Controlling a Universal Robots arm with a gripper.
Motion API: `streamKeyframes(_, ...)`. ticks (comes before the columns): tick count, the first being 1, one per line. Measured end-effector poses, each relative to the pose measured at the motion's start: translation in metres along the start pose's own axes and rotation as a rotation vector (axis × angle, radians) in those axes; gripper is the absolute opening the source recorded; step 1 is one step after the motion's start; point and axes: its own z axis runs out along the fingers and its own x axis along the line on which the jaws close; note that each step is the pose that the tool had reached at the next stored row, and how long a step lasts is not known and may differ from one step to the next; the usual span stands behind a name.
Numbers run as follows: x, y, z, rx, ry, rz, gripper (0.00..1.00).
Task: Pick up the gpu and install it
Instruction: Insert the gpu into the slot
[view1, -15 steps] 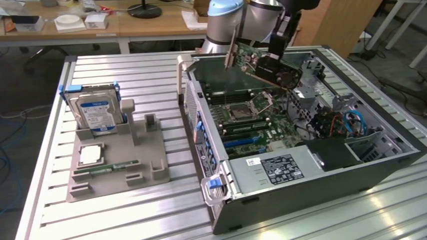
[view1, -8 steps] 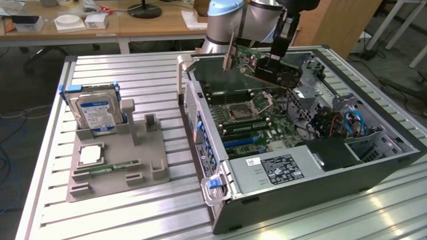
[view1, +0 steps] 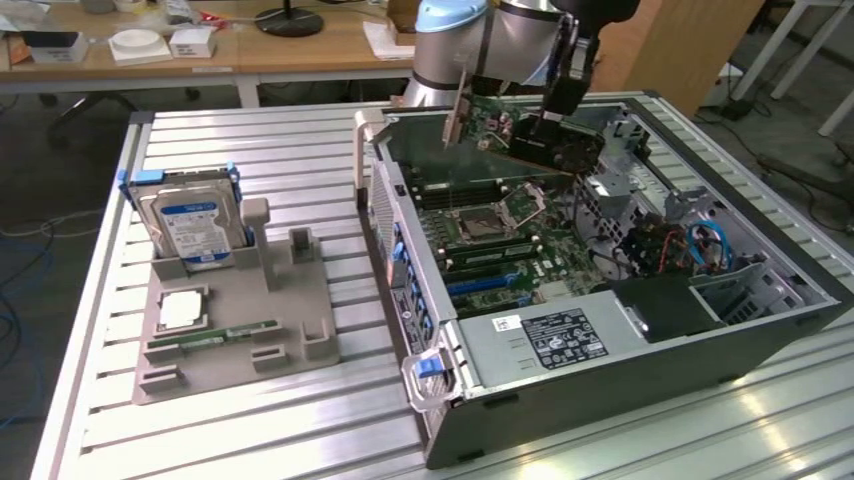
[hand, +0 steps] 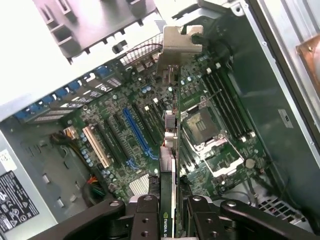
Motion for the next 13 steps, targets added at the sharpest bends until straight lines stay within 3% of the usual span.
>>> streamKeyframes(3, 0.0000, 0.0000, 0.0004, -0.0003, -0.0002, -0.046, 0.26)
streamKeyframes(10, 0.0000, -0.0001, 0.0017, 0.0089, -0.0065, -0.153, 0.26)
streamKeyframes(13, 0.0000, -0.0001, 0.0026, 0.0089, -0.0073, -0.192, 0.26)
